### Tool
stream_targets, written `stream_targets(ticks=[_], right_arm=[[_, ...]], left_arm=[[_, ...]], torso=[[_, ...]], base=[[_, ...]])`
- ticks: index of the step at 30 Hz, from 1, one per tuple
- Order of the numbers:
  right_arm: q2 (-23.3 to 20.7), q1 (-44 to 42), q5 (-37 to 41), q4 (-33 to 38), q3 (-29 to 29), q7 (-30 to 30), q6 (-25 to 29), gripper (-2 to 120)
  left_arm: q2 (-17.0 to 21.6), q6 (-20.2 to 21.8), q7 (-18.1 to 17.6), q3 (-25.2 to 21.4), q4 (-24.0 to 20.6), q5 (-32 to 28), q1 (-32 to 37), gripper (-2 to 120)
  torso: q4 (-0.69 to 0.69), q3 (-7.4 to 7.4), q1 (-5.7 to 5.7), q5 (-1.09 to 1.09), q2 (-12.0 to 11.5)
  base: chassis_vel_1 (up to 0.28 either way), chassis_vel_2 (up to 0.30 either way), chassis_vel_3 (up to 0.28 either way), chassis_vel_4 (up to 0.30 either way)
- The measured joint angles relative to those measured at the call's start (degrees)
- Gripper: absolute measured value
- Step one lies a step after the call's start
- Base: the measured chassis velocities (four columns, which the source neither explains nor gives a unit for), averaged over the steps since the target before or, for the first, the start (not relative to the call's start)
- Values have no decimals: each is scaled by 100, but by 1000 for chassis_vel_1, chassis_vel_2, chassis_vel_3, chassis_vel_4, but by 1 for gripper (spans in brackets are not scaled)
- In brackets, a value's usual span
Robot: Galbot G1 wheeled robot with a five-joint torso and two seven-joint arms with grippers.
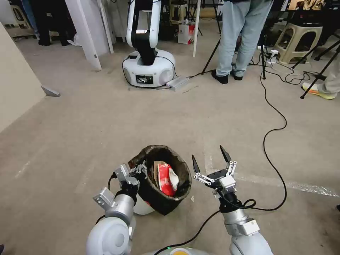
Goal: Pick up the trash bin, then pick up the garbage from the floor and place it into the trash bin.
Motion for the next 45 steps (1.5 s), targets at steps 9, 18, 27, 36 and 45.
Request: stream_targets(ticks=[9,18,27,36,45], right_arm=[[-1,-14,-8,-27,-1,-5,14,100],[31,-8,-20,-64,-9,-10,19,100],[31,4,-20,-78,2,-11,26,100],[65,-7,-25,-78,14,-20,52,100],[355,40,-30,189,207,798,-401,100]], left_arm=[[-8,5,-31,-2,43,-106,-47,105],[-15,-1,-34,-10,54,-178,-91,105],[-16,-17,4,-23,-34,-227,-96,105],[-25,-76,50,9,-358,160,21,105],[-23,-1107,292,-279,-466,3977,497,105]], torso=[[0,1,0,0,0],[0,1,0,1,0],[0,1,0,1,0],[0,1,0,1,0],[1,1,0,1,0]], base=[[0,0,0,0],[0,0,0,0],[0,0,0,0],[0,0,0,0],[0,0,0,0]])
